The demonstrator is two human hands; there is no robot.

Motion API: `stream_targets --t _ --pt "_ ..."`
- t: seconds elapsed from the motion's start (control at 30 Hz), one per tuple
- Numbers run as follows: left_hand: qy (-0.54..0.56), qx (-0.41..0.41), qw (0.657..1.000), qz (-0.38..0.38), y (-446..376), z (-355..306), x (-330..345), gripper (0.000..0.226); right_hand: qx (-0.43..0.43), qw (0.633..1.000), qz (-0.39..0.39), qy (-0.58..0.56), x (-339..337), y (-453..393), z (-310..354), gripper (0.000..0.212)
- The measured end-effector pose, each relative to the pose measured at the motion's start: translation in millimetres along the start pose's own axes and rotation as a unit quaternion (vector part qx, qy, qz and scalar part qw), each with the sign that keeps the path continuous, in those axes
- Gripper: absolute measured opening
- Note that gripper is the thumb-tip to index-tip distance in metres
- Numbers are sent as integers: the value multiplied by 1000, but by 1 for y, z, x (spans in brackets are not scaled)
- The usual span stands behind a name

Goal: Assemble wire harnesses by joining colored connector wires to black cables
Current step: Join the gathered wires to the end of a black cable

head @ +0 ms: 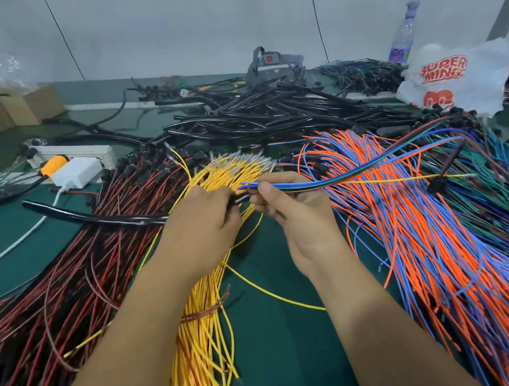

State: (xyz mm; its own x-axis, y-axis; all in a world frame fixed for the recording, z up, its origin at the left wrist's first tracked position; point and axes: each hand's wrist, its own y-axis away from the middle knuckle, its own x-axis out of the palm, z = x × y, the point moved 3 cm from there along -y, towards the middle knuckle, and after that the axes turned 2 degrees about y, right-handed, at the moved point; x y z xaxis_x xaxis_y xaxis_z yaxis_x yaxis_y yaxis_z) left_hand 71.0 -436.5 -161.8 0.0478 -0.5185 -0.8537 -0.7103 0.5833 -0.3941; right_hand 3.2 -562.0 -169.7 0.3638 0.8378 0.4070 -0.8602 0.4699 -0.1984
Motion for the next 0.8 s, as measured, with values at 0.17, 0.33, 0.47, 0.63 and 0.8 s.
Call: stream_targets --t 0.17,0.33,0.47,0.63,0.8 --pt "-163 -11 987 -7 -1 -6 2 40 -41 998 -15 38 -1 0 3 17" --pt "-146 -9 989 -21 -1 -6 6 42 -30 999 -6 -12 2 2 2 16" --pt "-114 6 993 -32 1 -14 11 55 -11 1000 10 -22 6 3 0 15" --pt "-97 26 995 -15 2 -7 5 43 -29 999 -23 -27 2 0 2 17" --pt "-59 7 998 8 4 15 -12 36 -41 995 -79 -54 -7 -5 7 22"
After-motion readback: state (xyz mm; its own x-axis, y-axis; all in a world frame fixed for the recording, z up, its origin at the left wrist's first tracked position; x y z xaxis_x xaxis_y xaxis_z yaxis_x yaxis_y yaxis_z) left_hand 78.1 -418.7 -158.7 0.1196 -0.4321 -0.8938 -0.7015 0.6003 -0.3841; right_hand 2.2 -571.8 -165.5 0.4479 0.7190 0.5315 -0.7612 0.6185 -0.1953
